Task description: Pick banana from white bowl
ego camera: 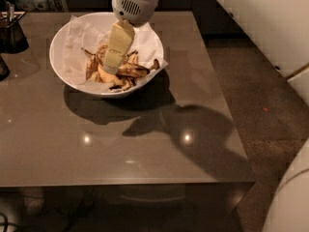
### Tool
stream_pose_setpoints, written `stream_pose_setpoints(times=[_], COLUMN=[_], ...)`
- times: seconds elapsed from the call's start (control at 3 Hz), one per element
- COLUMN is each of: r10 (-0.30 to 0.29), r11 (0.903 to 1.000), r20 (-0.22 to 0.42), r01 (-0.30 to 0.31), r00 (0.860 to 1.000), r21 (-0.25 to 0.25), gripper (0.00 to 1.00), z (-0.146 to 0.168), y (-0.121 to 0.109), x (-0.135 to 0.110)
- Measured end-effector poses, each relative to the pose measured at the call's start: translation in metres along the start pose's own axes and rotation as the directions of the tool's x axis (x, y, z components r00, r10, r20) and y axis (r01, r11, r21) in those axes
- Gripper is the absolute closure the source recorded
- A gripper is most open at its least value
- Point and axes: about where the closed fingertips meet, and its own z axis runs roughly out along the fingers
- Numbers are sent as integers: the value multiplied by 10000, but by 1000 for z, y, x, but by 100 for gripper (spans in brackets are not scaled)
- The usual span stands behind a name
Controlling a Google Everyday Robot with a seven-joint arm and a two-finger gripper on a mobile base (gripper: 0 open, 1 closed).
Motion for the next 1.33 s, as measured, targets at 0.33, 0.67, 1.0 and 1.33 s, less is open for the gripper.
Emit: stream_pose_setpoints(times=[0.33,0.67,1.0,1.33], r10=[307,490,566,652], r11=[9994,9984,9978,9971], r20=[-71,-256,-415,-554], r01=[-308,-497,-579,-673], r00=[9995,9985,9975,9963], r21=[-168,-258,-308,-353], gripper=[5,12,12,16], z=[10,19,24,29], y=[-4,-7,-8,-9], x=[2,2,1,1])
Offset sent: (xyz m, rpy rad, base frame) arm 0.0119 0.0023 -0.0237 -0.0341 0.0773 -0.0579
